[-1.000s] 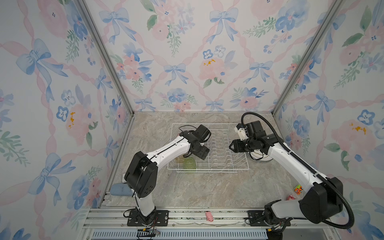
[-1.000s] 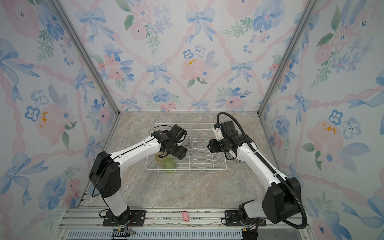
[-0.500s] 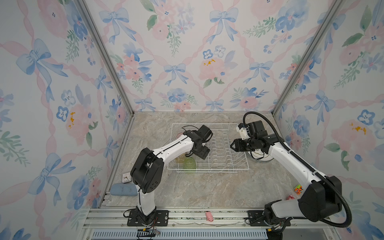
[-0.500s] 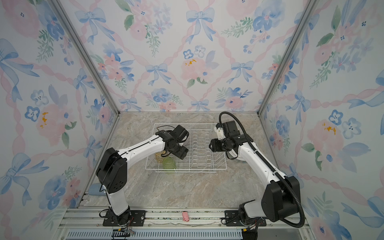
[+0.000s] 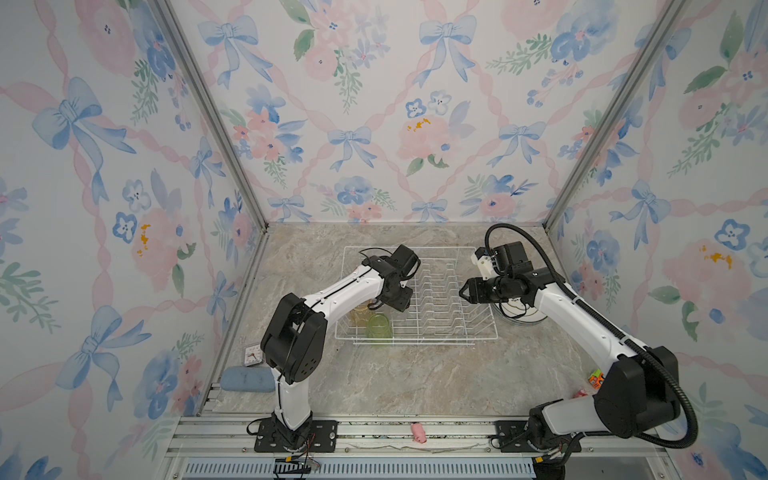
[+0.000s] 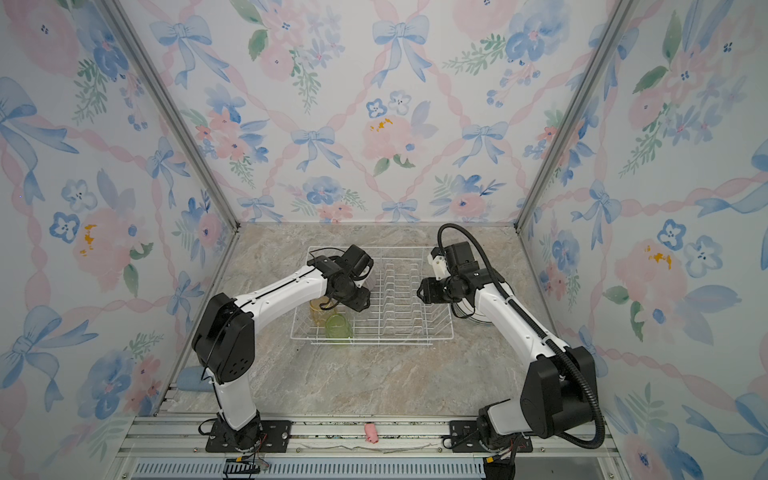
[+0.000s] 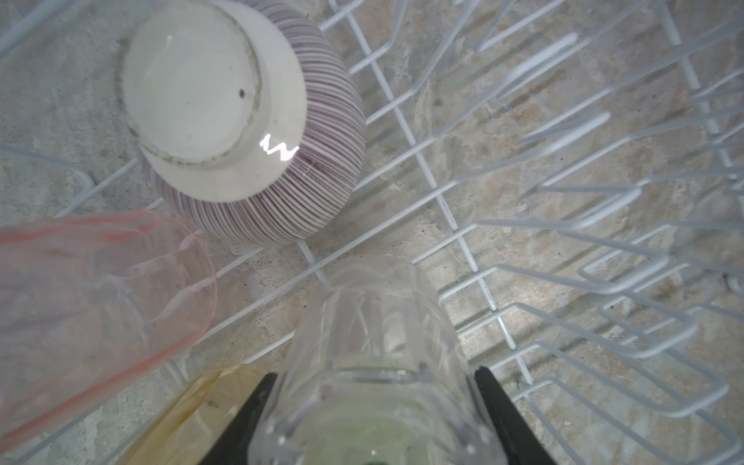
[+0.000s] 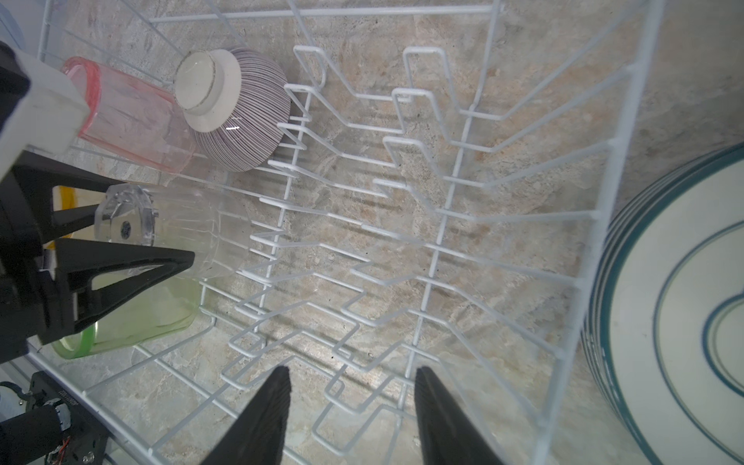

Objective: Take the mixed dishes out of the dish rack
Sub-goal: 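Close the left gripper on the clear glass cup and lift it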

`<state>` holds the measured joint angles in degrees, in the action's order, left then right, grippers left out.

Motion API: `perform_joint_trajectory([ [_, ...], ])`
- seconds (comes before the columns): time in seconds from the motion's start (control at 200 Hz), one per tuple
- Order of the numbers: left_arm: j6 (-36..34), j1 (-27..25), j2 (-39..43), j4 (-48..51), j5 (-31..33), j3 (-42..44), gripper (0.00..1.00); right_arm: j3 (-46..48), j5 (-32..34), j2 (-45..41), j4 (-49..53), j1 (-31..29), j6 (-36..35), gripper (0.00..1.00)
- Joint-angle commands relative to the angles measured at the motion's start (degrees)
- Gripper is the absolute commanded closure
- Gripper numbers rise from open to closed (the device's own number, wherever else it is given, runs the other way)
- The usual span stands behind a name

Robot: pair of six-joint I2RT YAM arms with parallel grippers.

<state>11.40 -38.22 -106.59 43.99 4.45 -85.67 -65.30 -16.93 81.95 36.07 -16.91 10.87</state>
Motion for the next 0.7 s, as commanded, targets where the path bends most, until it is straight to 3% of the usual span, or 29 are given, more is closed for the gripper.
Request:
perform_joint_trajectory([
  [0.0, 0.03, 0.51, 0.26, 1.47, -1.63, -0.09, 0.70, 1.41, -2.75, 0.53, -1.49, 0.40, 0.10, 0.47],
  [0.33, -1.81, 2.14, 6.25, -0.68, -6.06, -1.90, 0.70, 5.78, -18.61, -0.91, -11.61, 0.38, 4.79, 0.47],
  [0.695, -2.02, 6.46, 14.67, -9.16, -22.38, 1.85, 0.70, 11.35, -31.51, -3.32, -23.90, 0.30, 10.76, 0.49],
])
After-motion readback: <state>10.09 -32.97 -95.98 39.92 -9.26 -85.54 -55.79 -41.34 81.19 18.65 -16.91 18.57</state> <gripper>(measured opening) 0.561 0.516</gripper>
